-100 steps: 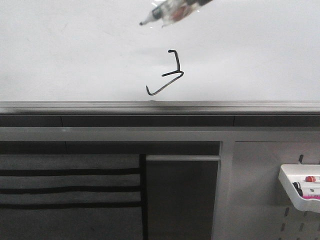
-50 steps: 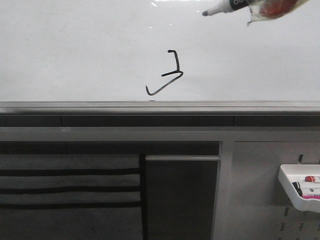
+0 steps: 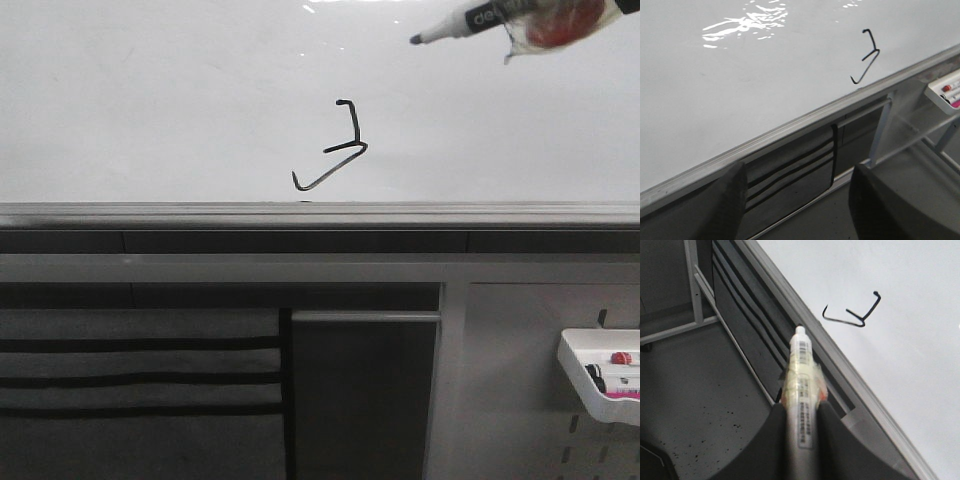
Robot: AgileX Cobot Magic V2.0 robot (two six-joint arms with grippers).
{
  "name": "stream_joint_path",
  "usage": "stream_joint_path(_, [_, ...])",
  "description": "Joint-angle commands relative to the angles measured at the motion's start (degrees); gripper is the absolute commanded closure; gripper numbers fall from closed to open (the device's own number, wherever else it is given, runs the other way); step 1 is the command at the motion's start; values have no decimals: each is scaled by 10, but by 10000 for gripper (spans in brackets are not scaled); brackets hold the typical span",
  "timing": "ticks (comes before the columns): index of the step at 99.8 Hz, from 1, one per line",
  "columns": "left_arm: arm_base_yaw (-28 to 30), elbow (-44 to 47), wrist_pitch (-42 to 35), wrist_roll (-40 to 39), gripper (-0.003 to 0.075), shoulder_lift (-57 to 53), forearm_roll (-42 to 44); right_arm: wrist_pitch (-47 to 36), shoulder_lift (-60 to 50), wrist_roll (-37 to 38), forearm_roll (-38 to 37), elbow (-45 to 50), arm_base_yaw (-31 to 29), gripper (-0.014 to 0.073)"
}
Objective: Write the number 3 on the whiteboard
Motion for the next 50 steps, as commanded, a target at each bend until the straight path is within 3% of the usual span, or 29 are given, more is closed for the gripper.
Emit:
stream_joint_path(1, [-23, -28, -20, 78, 309, 20, -63, -55, -2, -30, 6, -14, 19, 641])
stream_joint_path(21, [-122, -67, 22, 252, 309, 89, -142, -69, 20, -94, 6, -14, 96, 641])
stream_joint_path(50, [-278, -131, 21, 300, 309, 228, -108, -110, 74, -102, 6, -14, 172, 641])
